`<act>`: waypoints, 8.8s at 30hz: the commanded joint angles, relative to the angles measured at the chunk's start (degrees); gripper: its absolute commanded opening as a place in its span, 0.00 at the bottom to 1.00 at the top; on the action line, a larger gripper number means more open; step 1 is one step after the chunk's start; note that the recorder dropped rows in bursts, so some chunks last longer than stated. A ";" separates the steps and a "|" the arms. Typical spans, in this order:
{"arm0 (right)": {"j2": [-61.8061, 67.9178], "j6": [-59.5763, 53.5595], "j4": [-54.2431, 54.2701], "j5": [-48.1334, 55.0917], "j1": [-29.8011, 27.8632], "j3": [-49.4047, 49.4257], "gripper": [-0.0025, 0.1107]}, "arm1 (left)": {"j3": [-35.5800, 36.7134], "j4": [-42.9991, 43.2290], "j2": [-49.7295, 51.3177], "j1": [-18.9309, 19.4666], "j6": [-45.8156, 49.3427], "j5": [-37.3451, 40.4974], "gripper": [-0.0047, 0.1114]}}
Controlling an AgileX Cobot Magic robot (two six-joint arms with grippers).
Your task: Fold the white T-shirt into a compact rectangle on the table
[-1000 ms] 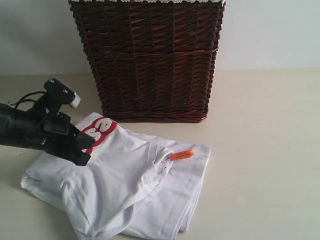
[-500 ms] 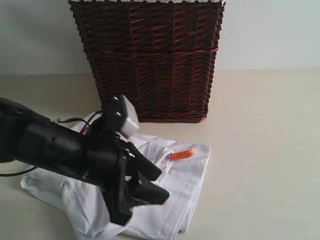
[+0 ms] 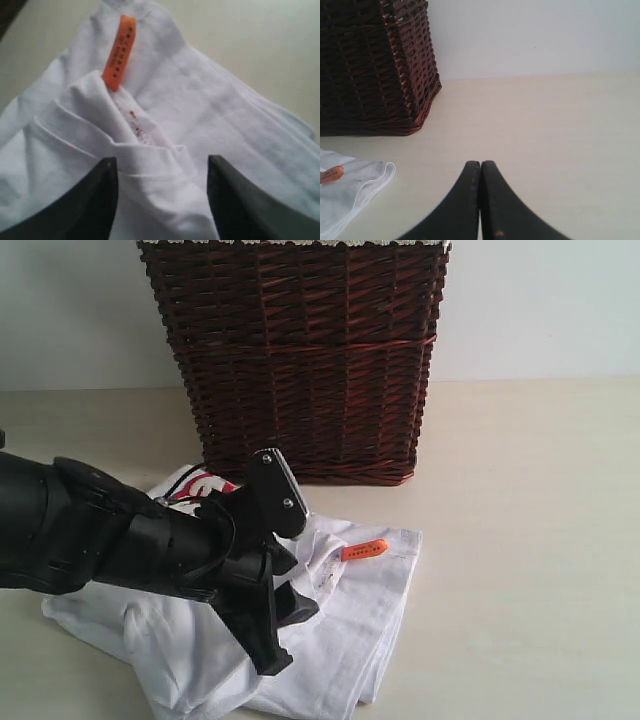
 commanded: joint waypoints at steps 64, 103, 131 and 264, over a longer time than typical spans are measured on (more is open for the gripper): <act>-0.34 -0.33 0.16 -0.22 0.04 0.24 0.02 | 1.03 2.05 -6.48 0.22 -10.99 -4.24 0.49; -0.34 -0.33 0.16 -0.22 0.04 0.24 0.02 | 1.03 5.65 -8.10 4.39 -11.92 -5.83 0.54; -0.34 -0.34 0.16 -0.62 0.04 0.24 0.02 | 1.03 5.65 -8.10 4.39 -11.92 -5.83 0.54; -0.34 -0.34 0.16 -0.51 0.04 0.24 0.02 | -28.12 -10.97 14.77 2.08 -23.74 18.70 0.04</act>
